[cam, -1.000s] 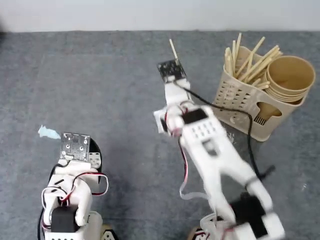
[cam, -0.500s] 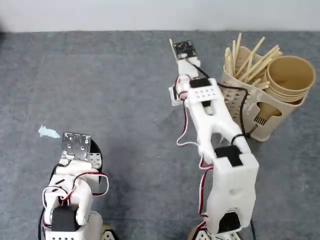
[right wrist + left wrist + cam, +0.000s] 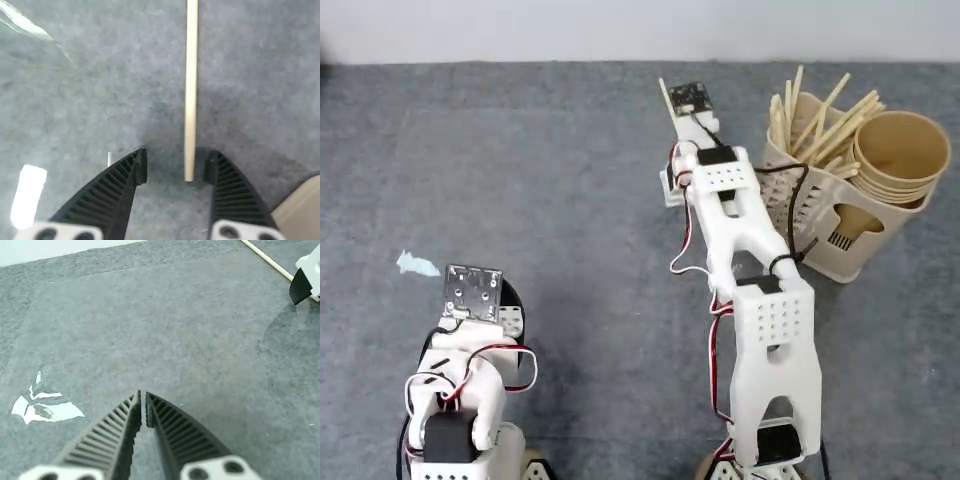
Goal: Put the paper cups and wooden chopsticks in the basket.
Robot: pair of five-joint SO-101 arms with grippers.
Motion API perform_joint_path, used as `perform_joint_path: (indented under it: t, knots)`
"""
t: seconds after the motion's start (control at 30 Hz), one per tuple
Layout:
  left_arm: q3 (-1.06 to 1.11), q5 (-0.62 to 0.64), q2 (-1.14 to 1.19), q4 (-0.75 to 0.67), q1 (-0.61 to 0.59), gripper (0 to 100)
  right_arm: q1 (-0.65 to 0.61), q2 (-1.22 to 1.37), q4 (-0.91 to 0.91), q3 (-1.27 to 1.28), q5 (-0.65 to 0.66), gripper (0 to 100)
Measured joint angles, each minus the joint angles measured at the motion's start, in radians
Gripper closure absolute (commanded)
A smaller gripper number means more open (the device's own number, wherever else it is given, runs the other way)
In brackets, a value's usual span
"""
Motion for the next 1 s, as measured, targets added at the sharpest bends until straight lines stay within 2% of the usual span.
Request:
perform_joint_path:
  t: [0.07, 0.33, 0.7, 1.0]
  knots:
    - [0.0, 0.0, 0.0, 0.0, 0.0, 99, 0.006, 0.02, 0.0, -0.023, 0.0, 99.0]
    - [0.0, 0.0, 0.0, 0.0, 0.0, 99, 0.005, 0.044, 0.044, -0.052, 0.0, 99.1]
    - [0.0, 0.0, 0.0, 0.0, 0.0, 99, -0.021, -0.005, 0.345, -0.075, -0.002, 99.1]
    - [0.0, 0.0, 0.0, 0.0, 0.0, 99, -0.063, -0.048, 0.623, -0.075, 0.071, 99.1]
